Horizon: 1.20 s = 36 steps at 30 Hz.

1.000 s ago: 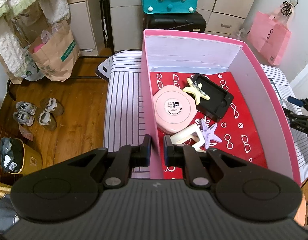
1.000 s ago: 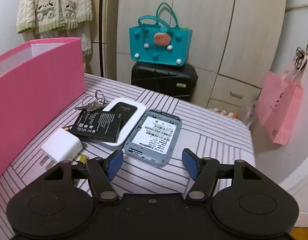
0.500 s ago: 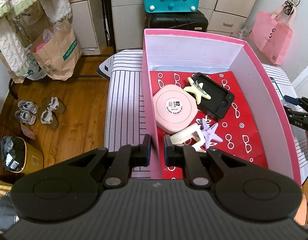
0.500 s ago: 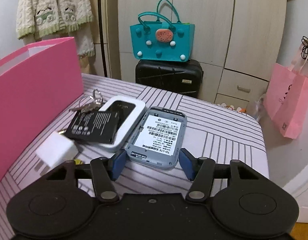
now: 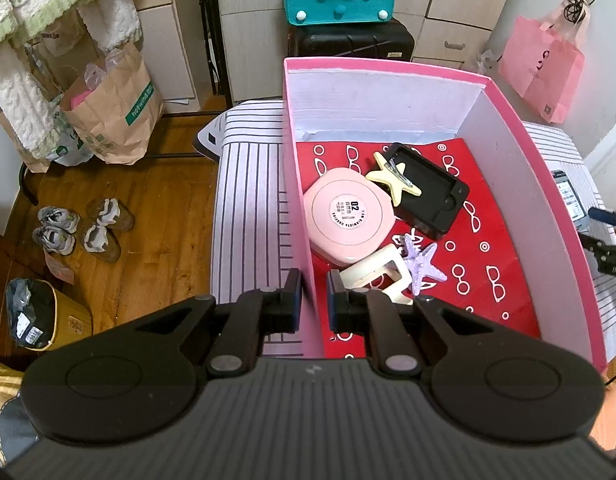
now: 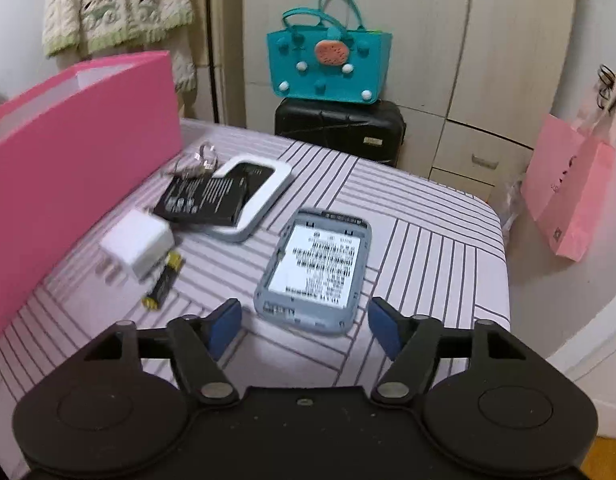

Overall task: Organize rigid objects
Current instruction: 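Return the right gripper to the bed and grasp the grey device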

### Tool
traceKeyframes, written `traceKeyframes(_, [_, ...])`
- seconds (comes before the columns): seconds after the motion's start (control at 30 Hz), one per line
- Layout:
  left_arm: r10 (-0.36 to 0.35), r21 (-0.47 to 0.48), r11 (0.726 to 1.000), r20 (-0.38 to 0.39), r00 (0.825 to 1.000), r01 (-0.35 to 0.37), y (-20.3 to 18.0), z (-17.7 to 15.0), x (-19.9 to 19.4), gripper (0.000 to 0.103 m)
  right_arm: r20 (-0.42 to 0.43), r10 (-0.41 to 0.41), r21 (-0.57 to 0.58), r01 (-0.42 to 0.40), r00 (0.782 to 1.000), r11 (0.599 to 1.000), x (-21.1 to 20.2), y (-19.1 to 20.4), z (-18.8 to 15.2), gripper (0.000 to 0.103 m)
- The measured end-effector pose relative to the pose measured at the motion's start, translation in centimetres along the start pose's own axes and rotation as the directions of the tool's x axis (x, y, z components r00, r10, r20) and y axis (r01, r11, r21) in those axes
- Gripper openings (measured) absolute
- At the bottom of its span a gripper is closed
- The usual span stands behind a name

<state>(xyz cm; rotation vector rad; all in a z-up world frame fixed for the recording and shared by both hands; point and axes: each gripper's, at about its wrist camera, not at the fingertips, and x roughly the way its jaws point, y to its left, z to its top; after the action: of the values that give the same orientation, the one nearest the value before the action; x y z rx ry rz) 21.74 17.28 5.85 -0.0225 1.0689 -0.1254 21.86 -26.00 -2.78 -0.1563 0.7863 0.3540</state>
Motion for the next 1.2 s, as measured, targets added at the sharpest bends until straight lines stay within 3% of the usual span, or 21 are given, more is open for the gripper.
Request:
traceKeyframes(0.27, [0.016,0.019,1.0,0.011,1.0,-0.016,-0.4,-0.3,0.0,0.012,-0.01,-0.047,0.111,0.048,0.999,0.993,3.3,-0.7,1.8,0.08])
traceKeyframes(0.4, [0.014,0.022,1.0,0.012,1.0,-0.014,-0.4,-0.4,-0.2,0.012,-0.009,-0.051,0.128,0.052,0.999,0.99,3.1,-0.4,1.9,0.066])
traceKeyframes(0.6, [0.014,0.019,1.0,0.022,1.0,-0.014,-0.4,-0.4,-0.4,0.012,-0.008,-0.07,0.191,0.07,0.998,0.979,2.2,-0.6,1.6,0.065])
traceKeyframes(0.7, [0.018,-0.027,0.999,0.031,0.999,-0.018,0.0,-0.5,-0.6,0.007,0.0,-0.07,0.194,0.069,0.998,0.979,1.2,-0.5,1.7,0.065])
traceKeyframes(0.93, [0.023,0.008,1.0,0.029,0.999,-0.023,-0.2,-0.7,-0.7,0.007,0.017,-0.043,0.198,0.038,0.999,0.979,-1.3,0.9,1.2,0.065])
traceKeyframes(1.2, [0.017,0.02,1.0,0.027,0.999,-0.018,-0.3,-0.6,-0.6,0.007,-0.063,-0.033,0.18,0.044,0.997,0.983,-0.3,1.8,0.0,0.065])
